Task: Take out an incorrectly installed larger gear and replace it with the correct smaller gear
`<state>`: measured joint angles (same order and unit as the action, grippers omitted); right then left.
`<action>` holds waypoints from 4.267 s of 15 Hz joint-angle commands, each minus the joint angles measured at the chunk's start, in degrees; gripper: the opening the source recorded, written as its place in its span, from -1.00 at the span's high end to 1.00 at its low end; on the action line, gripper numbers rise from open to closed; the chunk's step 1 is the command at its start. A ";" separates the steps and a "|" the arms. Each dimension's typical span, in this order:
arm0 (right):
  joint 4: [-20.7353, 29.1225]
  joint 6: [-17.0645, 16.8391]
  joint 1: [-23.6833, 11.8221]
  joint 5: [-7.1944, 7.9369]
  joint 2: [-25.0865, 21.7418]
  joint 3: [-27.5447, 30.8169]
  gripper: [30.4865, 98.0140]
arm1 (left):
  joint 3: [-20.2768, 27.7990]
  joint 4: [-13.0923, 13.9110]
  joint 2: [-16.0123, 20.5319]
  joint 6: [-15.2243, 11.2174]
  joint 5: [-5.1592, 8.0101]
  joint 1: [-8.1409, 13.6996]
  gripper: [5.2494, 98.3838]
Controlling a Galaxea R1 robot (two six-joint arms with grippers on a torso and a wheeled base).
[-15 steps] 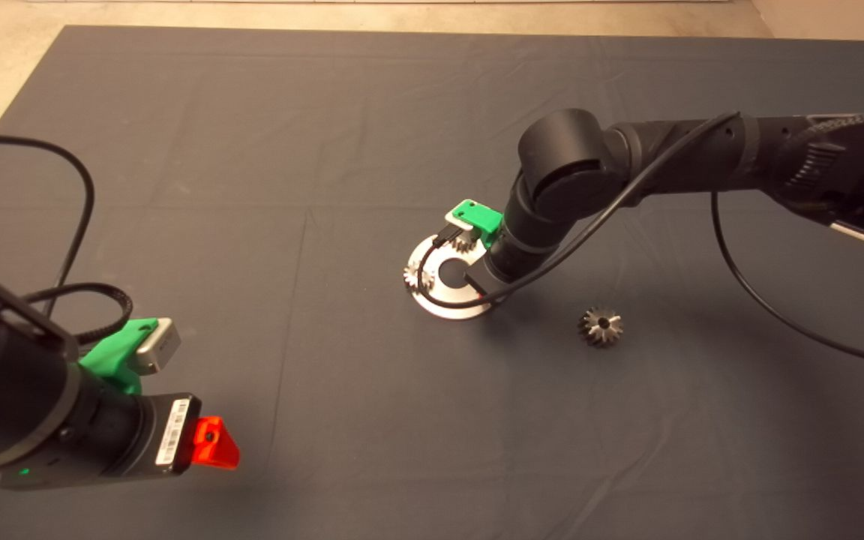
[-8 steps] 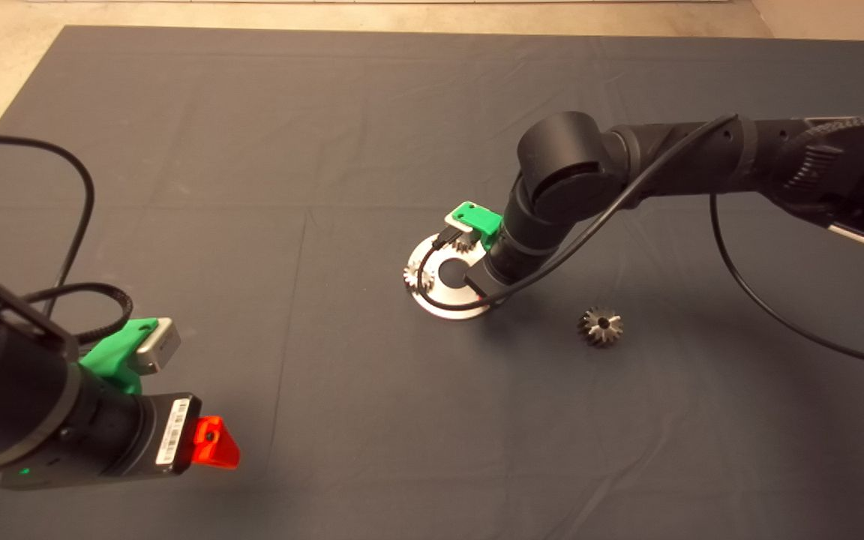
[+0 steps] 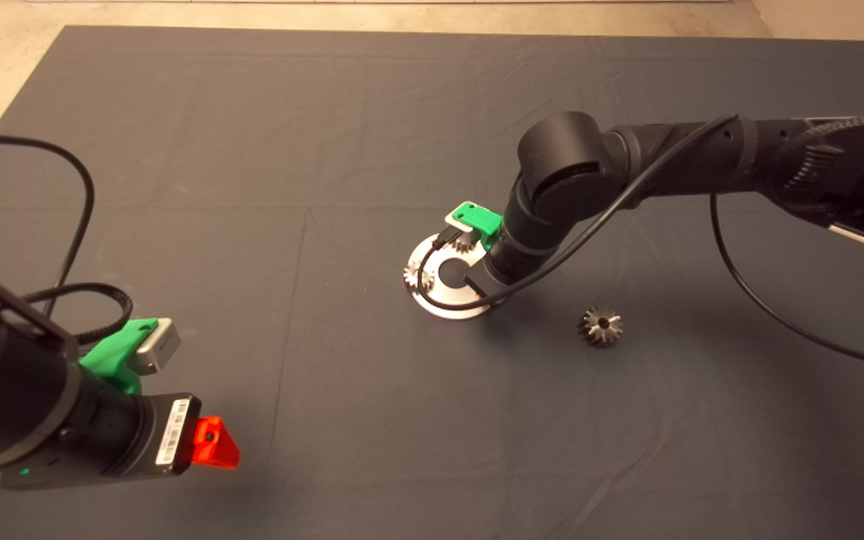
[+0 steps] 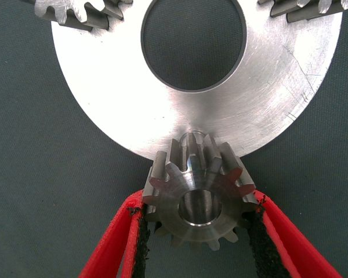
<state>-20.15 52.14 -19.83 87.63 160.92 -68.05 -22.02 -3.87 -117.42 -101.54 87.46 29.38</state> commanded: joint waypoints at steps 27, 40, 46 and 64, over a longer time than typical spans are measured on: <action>-4.11 0.16 -1.35 3.47 0.50 0.48 0.74 | 0.85 1.14 0.21 -0.24 7.12 0.24 -0.99; -4.90 0.16 -0.03 3.43 0.59 0.48 0.74 | 0.85 1.14 0.21 -0.24 7.20 0.24 -0.99; -4.90 0.16 -0.03 3.34 0.85 0.56 0.74 | 0.85 1.14 0.21 -0.24 7.12 0.24 -0.99; -4.90 0.25 -0.12 3.34 0.06 1.62 0.74 | 0.85 1.14 0.21 -0.24 7.12 0.16 -0.99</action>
<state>-23.84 52.15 -18.58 87.87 161.07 -67.13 -22.02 -3.88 -117.42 -101.54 87.46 29.38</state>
